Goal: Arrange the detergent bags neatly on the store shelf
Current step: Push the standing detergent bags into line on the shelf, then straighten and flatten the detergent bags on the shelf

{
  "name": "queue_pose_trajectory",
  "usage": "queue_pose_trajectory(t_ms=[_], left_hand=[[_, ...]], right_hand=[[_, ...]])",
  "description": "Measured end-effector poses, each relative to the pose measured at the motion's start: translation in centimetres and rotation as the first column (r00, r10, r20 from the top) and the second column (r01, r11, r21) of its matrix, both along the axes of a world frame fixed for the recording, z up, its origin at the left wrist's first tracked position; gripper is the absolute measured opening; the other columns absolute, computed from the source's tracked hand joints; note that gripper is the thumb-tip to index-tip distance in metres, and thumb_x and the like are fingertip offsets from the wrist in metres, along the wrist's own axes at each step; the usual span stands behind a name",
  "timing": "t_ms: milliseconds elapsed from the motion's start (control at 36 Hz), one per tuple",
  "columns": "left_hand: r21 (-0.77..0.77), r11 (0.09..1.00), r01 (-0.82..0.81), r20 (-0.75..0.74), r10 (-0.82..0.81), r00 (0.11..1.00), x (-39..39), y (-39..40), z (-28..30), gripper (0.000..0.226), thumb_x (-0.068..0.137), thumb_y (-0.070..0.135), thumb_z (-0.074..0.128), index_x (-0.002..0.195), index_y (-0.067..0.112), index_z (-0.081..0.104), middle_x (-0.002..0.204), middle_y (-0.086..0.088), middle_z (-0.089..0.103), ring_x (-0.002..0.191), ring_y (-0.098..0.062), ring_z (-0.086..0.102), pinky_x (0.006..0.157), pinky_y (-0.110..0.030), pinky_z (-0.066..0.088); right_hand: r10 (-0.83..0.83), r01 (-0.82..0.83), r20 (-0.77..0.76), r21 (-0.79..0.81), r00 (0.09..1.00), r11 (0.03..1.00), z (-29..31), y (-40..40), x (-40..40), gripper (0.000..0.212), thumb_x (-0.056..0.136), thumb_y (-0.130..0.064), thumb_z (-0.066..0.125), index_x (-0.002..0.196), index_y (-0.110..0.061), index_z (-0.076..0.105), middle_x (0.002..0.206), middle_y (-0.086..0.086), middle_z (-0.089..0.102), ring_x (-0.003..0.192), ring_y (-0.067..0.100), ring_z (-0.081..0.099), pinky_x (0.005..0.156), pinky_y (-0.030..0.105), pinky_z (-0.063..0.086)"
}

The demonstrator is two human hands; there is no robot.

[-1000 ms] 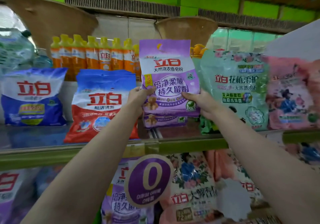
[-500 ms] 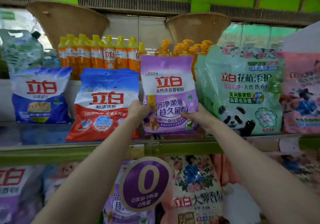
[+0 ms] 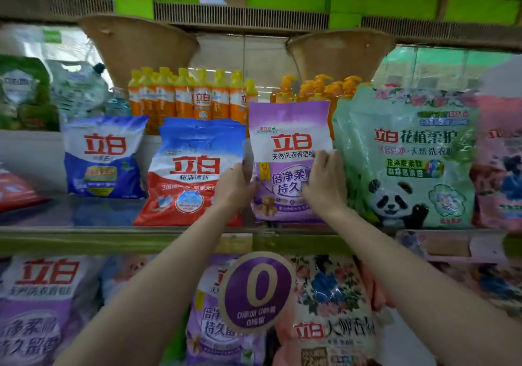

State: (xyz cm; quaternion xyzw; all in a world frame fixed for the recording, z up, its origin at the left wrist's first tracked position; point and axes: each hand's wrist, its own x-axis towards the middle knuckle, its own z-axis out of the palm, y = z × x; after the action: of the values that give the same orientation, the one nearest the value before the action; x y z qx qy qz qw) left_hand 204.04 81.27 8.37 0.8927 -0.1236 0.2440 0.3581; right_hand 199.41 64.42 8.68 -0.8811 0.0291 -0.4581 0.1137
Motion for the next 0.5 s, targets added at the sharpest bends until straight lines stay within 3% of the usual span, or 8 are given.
queue_pose_trajectory(t_ms=[139,306,500], left_hand=[[0.099,0.989,-0.106,0.079,0.099,0.992,-1.1,6.2,0.3,0.039,0.086,0.027,0.063,0.117,0.004,0.056,0.118,-0.015,0.058,0.107,-0.030,0.057,0.089,-0.040,0.047],[0.211,0.924,-0.320,0.063,0.313,0.948,-2.2,17.2,-0.2,0.050,0.083,0.041,0.064,0.115,0.003,0.054,0.117,-0.019,0.055,0.114,-0.036,0.050,0.095,-0.044,0.043],[0.198,0.822,-0.534,0.021,0.541,0.841,-3.8,31.4,0.3,0.051,0.084,0.041,0.060,0.120,0.007,0.051,0.126,-0.021,0.049,0.121,-0.037,0.044,0.100,-0.040,0.037]], right_hand=[[0.074,-0.086,-0.066,-0.198,0.995,0.976,-0.4,6.1,0.9,0.040,0.088,-0.024,0.055,0.121,-0.005,0.043,0.124,0.014,0.043,0.113,0.030,0.042,0.089,0.039,0.040],[0.171,-0.216,-0.165,-0.316,0.971,0.924,-0.7,15.2,2.0,0.053,0.086,-0.039,0.057,0.125,-0.006,0.044,0.125,0.014,0.044,0.116,0.032,0.043,0.092,0.045,0.039],[0.360,-0.404,-0.189,-0.340,0.914,0.849,-0.1,29.2,3.1,0.051,0.080,-0.035,0.064,0.120,-0.004,0.053,0.119,0.018,0.054,0.114,0.036,0.049,0.087,0.046,0.042]])
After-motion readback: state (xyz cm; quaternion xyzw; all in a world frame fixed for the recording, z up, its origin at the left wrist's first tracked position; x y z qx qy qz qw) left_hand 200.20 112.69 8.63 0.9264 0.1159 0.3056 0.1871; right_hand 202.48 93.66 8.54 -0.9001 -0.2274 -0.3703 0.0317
